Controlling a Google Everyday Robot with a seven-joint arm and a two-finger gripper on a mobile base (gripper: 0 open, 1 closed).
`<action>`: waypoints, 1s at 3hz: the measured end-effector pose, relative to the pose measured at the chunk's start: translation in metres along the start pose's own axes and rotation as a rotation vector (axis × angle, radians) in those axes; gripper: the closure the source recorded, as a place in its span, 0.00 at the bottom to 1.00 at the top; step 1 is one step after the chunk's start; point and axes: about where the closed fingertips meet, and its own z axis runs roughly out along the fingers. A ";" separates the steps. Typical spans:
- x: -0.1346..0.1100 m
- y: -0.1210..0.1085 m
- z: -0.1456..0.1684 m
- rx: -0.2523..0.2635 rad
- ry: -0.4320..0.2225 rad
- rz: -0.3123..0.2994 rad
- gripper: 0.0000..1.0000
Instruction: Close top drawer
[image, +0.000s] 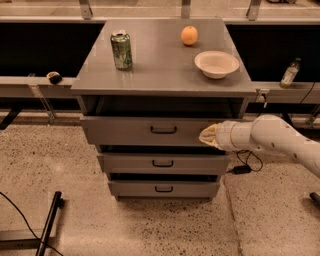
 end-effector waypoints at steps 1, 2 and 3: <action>0.015 -0.017 0.015 0.001 0.013 -0.019 1.00; 0.017 -0.019 0.016 0.001 0.015 -0.024 1.00; 0.024 -0.033 0.007 0.007 0.058 -0.090 1.00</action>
Offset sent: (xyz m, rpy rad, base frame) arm 0.0800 -0.0287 -0.0086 -0.0880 -0.0494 0.0241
